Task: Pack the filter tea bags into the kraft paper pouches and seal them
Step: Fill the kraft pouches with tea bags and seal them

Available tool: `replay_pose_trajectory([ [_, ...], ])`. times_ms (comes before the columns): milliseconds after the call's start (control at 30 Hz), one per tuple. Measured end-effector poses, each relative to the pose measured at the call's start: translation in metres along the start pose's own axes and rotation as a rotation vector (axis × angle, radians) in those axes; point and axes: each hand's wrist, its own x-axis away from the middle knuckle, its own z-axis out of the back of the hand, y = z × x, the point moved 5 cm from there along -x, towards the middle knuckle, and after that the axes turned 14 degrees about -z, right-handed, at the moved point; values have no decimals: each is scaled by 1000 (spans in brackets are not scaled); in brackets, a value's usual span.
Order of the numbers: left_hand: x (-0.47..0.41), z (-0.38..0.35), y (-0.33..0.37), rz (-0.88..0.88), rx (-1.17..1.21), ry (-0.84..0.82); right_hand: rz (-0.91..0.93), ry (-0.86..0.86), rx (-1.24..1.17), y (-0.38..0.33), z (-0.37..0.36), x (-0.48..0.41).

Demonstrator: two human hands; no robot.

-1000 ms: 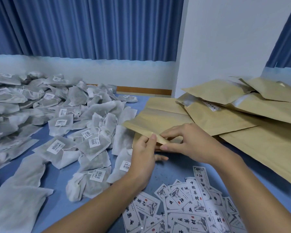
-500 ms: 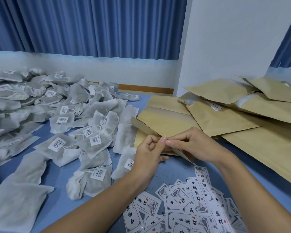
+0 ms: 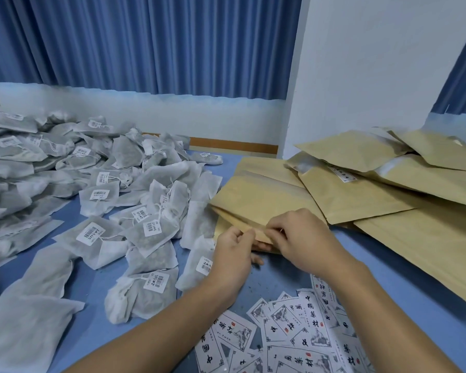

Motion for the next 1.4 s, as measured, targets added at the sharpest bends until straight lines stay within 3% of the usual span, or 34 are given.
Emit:
replay_pose_trajectory([
  [133, 3, 0, 9, -42, -81, -38, -176, 295, 15, 3, 22, -2],
  [200, 16, -6, 7, -73, -154, -151, -284, 349, -109, 22, 39, -8],
  [267, 24, -11, 6, -97, -183, -228, -240, 223, -164, 28, 40, -9],
  [367, 20, -11, 7, -55, -142, -160, -172, -120, -26, 11, 15, 0],
  [433, 21, -6, 12, -96, -207, -78, -209, -53, -37, 14, 12, -3],
  [467, 22, -1, 22, -225, -318, -25, -244, 36, -36, 18, 17, -6],
  [533, 28, 2, 65, -737, -621, 28, -278, 99, 16, 20, 24, -7],
  [600, 41, -12, 99, -1268, -834, -136, -275, 63, 73, 15, 27, -5],
  [633, 43, -20, 108, -1351, -920, -221, -270, 48, 90, 11, 28, -4],
  [700, 41, -33, 114, -1284, -1082, -303, -268, 44, 90, 8, 32, -2],
  [767, 41, -40, 108, -1104, -1320, -338, -279, 92, -11, 6, 41, 2],
  [867, 27, -37, 73, -507, -1504, -500, -277, 203, -194, 2, 56, 10],
  [933, 4, -40, 64, -316, -1561, -477, -269, 196, -148, -3, 58, 11],
  [1067, -59, -57, 62, -343, -1479, -585, -245, 175, -14, -10, 55, 9],
  [1133, -84, -39, 69, -259, -1433, -547, -232, 258, 9, -12, 61, 7],
  [1200, -94, -26, 64, -180, -1463, -618, -232, 364, -10, -16, 68, 8],
  [1300, -92, -37, 54, -237, -1247, -569, -202, 466, -253, -15, 72, 8],
  [1400, -86, -65, 65, -378, -1071, -519, -183, 425, -506, -9, 64, 2],
])
